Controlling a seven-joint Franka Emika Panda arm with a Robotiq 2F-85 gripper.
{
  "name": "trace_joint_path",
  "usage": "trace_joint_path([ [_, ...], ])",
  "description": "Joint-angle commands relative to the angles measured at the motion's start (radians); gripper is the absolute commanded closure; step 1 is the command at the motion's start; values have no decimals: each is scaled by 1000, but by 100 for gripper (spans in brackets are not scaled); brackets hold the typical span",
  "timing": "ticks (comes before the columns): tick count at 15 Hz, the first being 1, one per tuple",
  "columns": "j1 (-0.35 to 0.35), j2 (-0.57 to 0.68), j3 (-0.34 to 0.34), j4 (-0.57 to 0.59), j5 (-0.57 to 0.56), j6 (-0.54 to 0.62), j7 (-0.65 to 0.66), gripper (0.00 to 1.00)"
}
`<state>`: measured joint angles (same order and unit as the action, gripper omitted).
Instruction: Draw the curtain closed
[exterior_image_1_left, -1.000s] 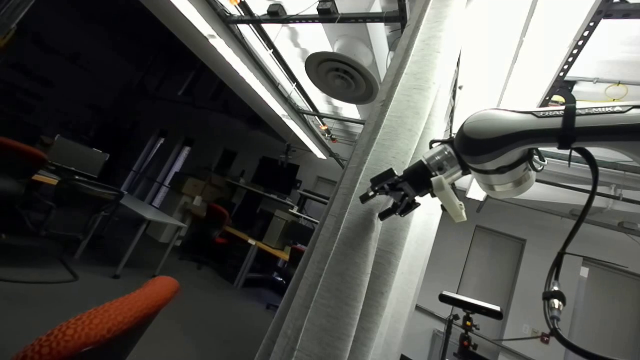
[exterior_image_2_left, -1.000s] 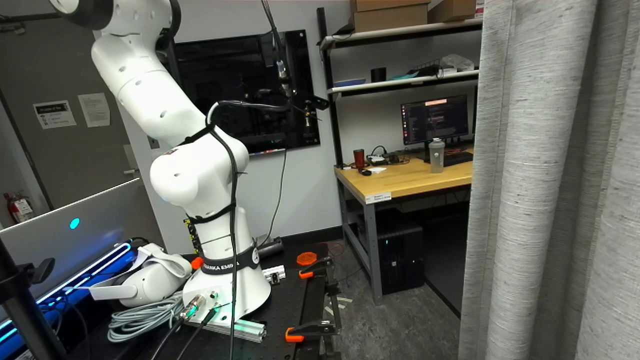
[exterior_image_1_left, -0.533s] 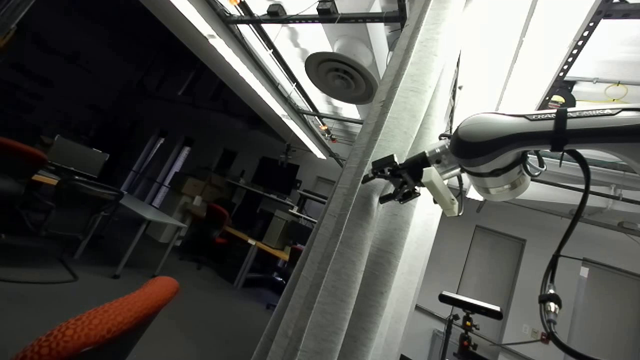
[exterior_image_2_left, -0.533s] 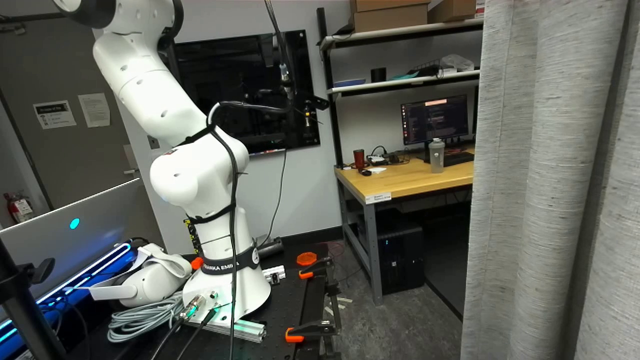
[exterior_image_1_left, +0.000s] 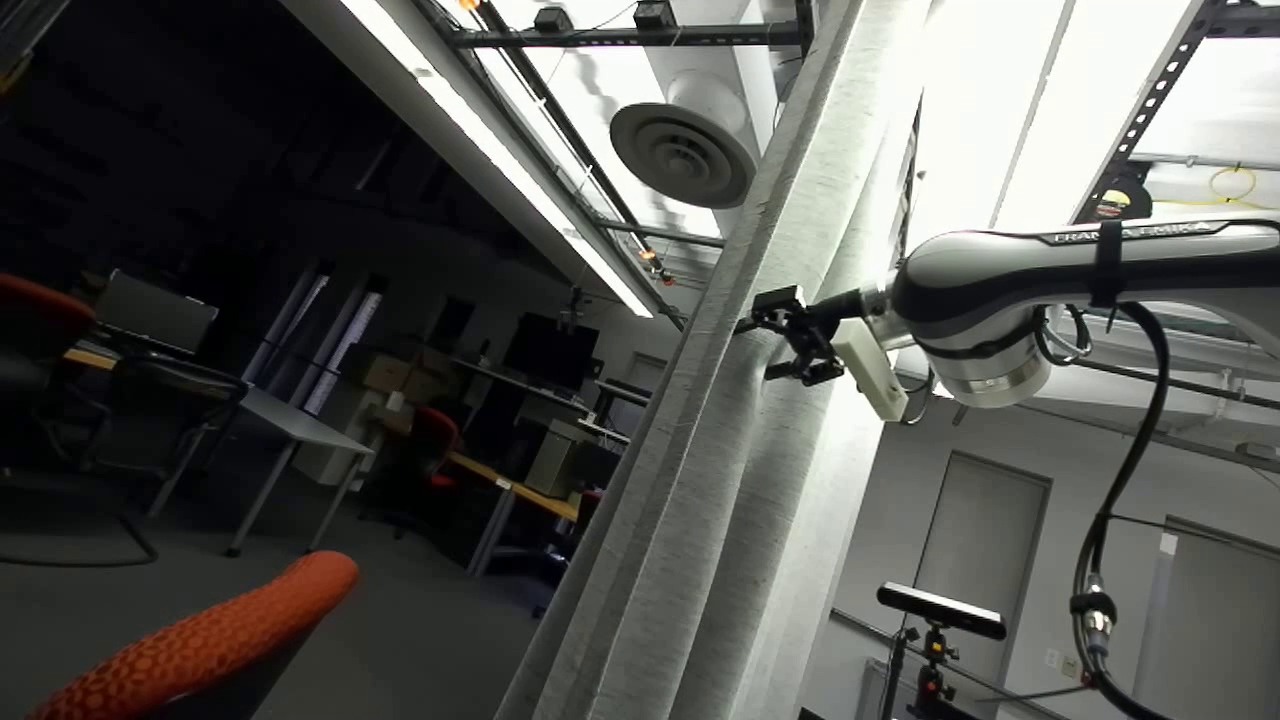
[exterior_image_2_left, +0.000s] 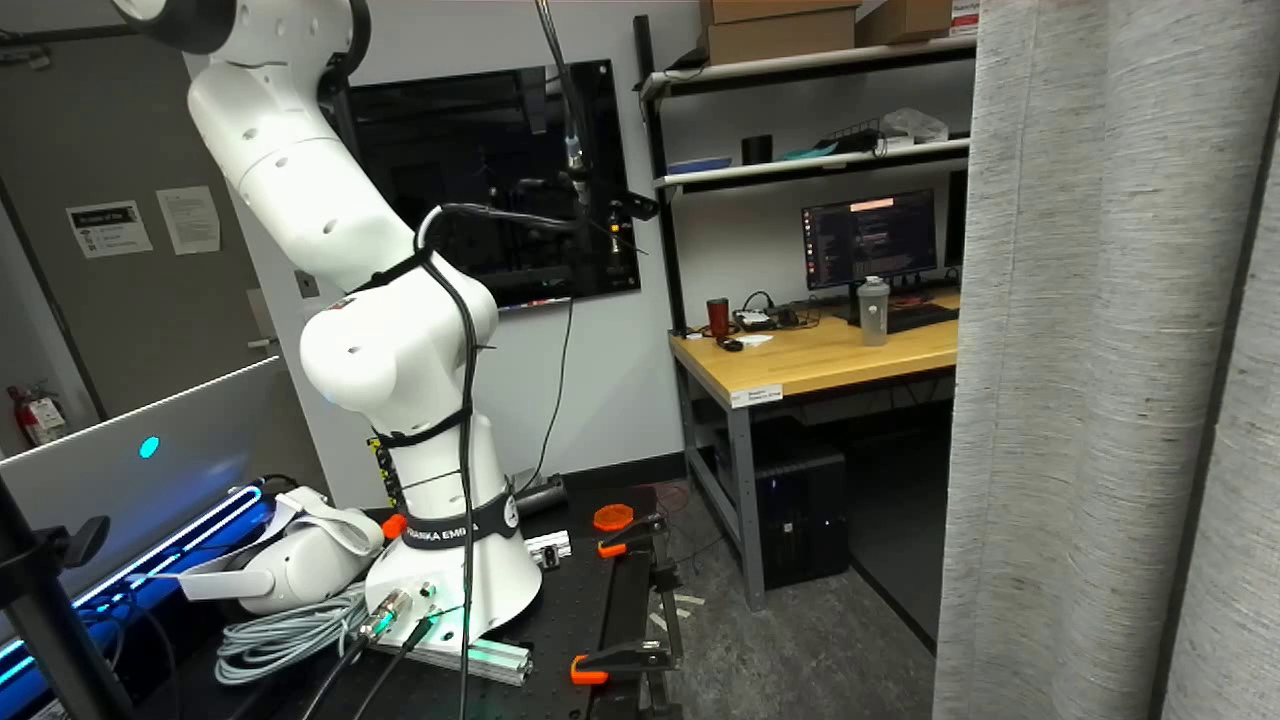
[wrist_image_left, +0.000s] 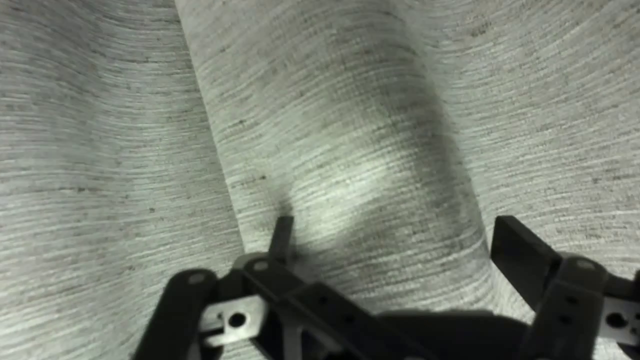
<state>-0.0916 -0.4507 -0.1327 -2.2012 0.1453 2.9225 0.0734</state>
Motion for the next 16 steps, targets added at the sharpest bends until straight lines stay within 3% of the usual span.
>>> trace_joint_path([
  [1,7,14,11,5,28,108,45,0],
  [4,7,27,22,2,24,186,67,0],
  [6,12,40,28,3,23,217,72,28],
  [14,80,86,22,14,28,230,67,89],
  [16,108,95,14,22,32,220,66,100],
])
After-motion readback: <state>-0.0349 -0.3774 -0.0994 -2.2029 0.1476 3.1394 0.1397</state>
